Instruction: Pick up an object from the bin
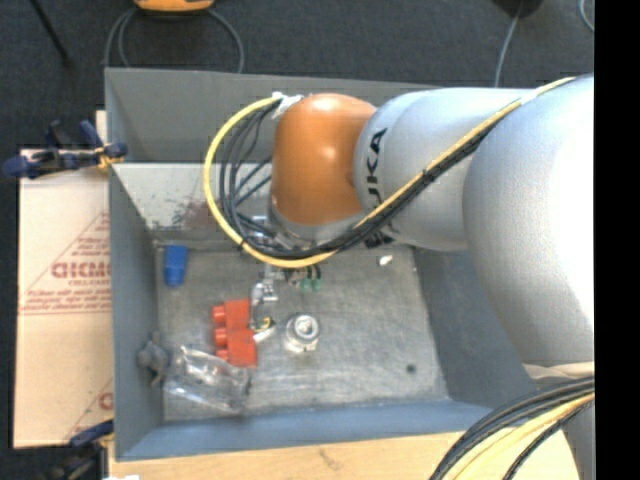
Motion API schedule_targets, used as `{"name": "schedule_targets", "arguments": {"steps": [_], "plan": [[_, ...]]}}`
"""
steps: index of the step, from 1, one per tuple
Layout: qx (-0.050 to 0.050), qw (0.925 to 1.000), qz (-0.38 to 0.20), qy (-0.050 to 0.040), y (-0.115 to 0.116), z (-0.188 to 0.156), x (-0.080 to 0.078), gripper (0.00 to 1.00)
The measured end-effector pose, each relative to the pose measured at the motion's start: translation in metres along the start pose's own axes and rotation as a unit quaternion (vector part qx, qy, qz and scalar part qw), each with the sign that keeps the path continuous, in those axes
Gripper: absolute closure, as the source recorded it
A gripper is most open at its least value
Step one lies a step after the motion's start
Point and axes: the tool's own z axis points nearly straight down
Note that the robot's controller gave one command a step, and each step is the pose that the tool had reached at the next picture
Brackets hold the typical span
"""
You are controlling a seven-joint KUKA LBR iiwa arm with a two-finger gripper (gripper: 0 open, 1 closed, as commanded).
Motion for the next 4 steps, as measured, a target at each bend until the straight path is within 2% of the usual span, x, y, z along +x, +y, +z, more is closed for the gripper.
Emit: {"name": "schedule_targets", "arguments": {"steps": [1,2,3,4], "plan": [[-0.001,0.9952,-0.098,-0.0031,0.004,0.052,0.032,0.00],[-0.001,0.9722,-0.234,-0.0022,0.011,0.067,0.020,0.00],[0.001,0.9910,-0.133,-0.0053,0.033,0.071,0.028,0.00],[0.000,0.9912,-0.132,-0.0099,0.033,0.069,0.025,1.00]]}}
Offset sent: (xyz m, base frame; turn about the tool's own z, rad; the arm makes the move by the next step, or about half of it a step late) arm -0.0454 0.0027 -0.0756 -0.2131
